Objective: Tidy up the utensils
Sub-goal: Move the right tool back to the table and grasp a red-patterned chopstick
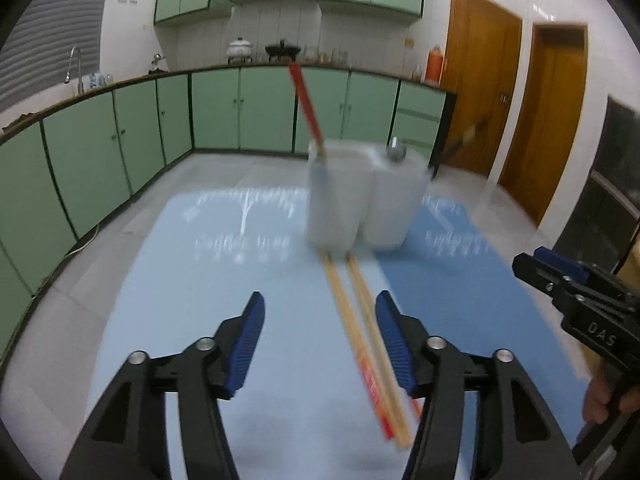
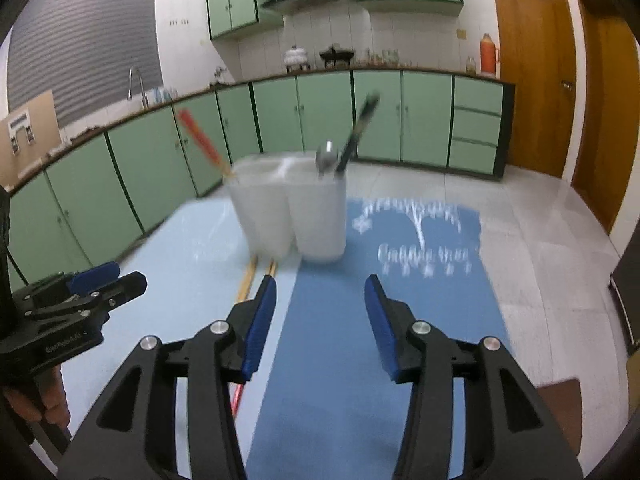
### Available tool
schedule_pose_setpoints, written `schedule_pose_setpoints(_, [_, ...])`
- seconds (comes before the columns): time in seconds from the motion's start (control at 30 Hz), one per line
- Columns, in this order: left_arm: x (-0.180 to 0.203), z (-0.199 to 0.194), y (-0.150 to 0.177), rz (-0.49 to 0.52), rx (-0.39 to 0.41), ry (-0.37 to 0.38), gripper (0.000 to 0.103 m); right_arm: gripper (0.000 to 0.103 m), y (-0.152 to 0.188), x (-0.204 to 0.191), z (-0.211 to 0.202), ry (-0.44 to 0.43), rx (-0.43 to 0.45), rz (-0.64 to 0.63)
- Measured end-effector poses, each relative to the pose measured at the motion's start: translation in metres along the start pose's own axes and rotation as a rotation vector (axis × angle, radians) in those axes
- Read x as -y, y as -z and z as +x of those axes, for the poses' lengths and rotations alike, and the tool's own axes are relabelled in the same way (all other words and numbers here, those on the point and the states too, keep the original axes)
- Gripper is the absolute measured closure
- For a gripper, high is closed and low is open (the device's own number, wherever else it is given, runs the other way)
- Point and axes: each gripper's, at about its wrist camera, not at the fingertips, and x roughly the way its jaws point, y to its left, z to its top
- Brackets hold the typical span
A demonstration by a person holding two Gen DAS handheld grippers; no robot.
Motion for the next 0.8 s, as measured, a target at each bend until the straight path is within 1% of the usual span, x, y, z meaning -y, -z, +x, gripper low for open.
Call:
schedule_pose_setpoints(0.07, [0.002,0.004,0.017,0.013,-0.040,-0.004,0.044,0.058,0.017,-0.007,0.004,-0.008,-0.039,0.013])
schedule_pose_setpoints(0.13, [0.005,0.006,0.031,0.017,-0.063,-0.003,0.043,0.058,0.033,-0.014,0.005,-0.010,-0.064,0.011])
schedule_pose_setpoints(0.23, [0.006,0.006,0.045,0.022,-0.077,-0.011,0.037,0.058,0.047,-0.022,0.005,-0.010,-0.081,0.004])
schedule_pose_setpoints(0.33, [0.006,0.007,0.057,0.026,-0.099,-0.013,0.035,0.058,0.058,-0.029,0.008,-0.016,-0.103,0.002])
schedule_pose_setpoints(0.43, [0.003,0.008,0.066,0.024,-0.121,-0.020,0.030,0.058,0.067,-0.035,0.010,-0.029,-0.126,0.005])
schedule_pose_setpoints(0.57, [0.001,0.005,0.072,0.025,-0.134,-0.026,0.021,0.058,0.079,-0.045,0.014,-0.047,-0.153,-0.003])
schedule_pose_setpoints(0.8, [-0.009,0.001,0.078,0.012,-0.140,-0.044,0.016,0.058,0.089,-0.053,0.020,-0.061,-0.191,-0.012])
